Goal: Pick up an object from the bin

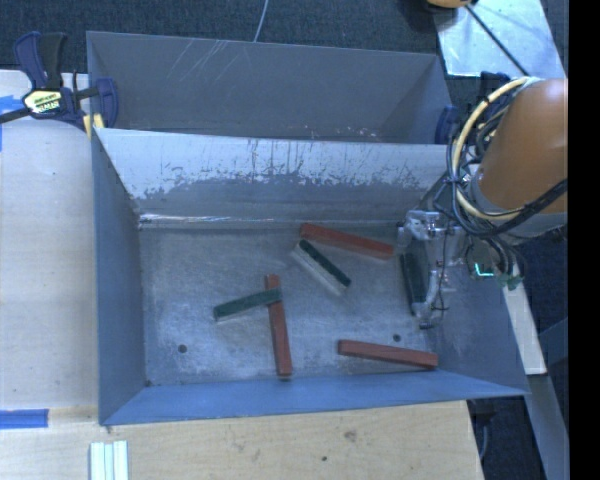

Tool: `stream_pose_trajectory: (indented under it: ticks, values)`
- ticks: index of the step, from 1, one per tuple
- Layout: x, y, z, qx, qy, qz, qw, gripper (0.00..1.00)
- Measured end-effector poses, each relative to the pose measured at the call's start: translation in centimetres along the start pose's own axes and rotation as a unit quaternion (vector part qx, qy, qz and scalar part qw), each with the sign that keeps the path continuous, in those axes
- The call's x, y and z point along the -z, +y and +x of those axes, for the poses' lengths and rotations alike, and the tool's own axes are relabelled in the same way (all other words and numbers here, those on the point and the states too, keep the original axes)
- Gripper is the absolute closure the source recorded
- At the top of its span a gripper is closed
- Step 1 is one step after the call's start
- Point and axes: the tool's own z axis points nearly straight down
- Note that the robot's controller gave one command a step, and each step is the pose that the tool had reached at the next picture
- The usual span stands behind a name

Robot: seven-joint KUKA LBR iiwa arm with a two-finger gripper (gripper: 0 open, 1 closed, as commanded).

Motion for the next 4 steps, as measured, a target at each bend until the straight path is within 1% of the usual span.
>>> stream_pose_trajectory:
  ticks: [1,2,3,4]
  values:
    - [0.4,0.0,-0.2,0.001,-0.0038,0.001,1.0000,0.00]
    - [-4.7,-2.5,-1.5,-0.026,-0.0075,0.001,0.9996,0.00]
    - [-9.6,-6.1,-1.8,-0.067,-0.0010,0.001,0.9978,0.00]
    - [-13.7,-5.7,-7.2,0.000,-0.0054,0.001,1.0000,0.00]
